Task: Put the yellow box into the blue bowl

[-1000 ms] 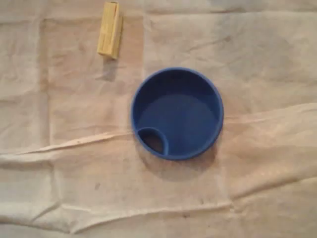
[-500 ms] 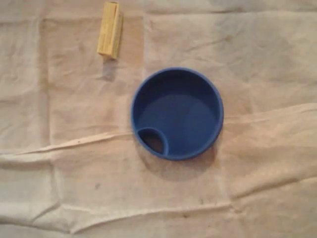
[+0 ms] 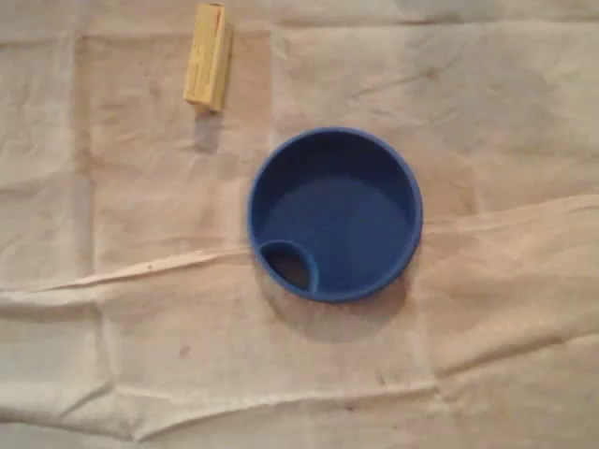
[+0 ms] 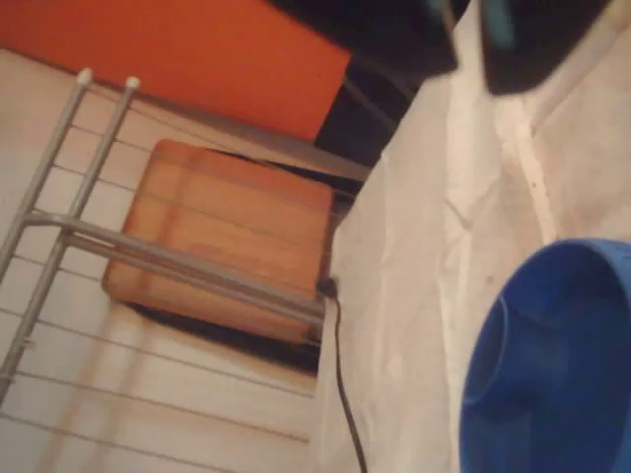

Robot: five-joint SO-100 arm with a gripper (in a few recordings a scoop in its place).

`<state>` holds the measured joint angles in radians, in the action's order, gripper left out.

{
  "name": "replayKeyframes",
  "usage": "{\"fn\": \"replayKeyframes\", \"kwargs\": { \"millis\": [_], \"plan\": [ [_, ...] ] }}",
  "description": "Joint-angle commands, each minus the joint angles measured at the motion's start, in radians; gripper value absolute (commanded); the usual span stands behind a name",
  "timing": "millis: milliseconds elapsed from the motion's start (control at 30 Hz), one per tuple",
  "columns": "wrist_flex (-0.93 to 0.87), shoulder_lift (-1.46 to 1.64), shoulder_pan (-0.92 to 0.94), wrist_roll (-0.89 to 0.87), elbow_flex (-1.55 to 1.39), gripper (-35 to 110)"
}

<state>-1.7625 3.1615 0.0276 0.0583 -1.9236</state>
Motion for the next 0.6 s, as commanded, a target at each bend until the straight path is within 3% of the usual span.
{"fn": "replayKeyframes", "kwargs": {
  "millis": [0, 567],
  "plan": [
    [0.012, -0.003, -0.002, -0.008, 0.008, 0],
    [0.015, -0.020, 0.006, -0.006, 0.018, 0]
  ]
}}
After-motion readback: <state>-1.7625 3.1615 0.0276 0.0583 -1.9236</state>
